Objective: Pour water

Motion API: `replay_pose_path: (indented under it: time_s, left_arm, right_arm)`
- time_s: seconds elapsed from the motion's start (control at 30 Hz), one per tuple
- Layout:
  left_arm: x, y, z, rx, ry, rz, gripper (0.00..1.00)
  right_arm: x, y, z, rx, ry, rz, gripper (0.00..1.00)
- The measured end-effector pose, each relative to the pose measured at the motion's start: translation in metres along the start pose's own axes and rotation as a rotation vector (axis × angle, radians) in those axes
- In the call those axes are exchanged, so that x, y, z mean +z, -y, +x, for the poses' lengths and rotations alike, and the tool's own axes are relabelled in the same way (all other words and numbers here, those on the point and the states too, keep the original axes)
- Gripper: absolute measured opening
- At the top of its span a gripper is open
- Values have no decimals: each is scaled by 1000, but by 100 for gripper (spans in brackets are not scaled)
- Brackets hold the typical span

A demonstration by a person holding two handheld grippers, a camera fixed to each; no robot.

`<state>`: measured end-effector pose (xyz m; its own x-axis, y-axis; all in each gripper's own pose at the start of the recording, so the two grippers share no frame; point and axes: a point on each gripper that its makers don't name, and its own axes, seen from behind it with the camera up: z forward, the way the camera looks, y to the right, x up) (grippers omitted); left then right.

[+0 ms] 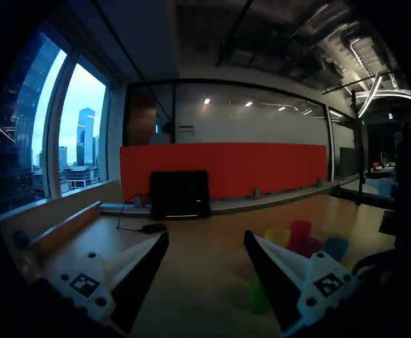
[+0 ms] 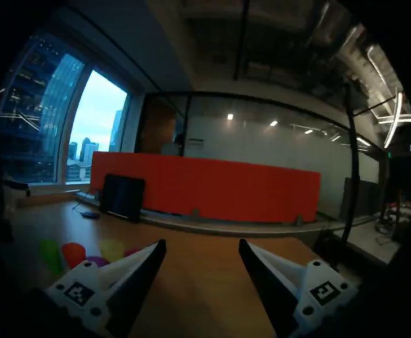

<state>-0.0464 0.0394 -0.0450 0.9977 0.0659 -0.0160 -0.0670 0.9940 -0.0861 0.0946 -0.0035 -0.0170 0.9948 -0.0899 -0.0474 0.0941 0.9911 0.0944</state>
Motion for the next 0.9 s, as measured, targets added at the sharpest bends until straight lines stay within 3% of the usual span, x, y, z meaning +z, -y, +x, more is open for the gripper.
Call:
replay_pose_path:
  time_s: [0.3,0.6,0.9]
  left_arm:
    - [11,-3,8,-19,-34,36,99]
    - [19,7,7,-18,-44,70,99]
    - [24,16,-2,-14,-46,100,99]
  right_arm:
    - [-5,-29,16,96,-71,-157,100]
    - [-11,-35,-5,148,-33,-184,99]
    - [-16,-35,-18,140,8,-194,99]
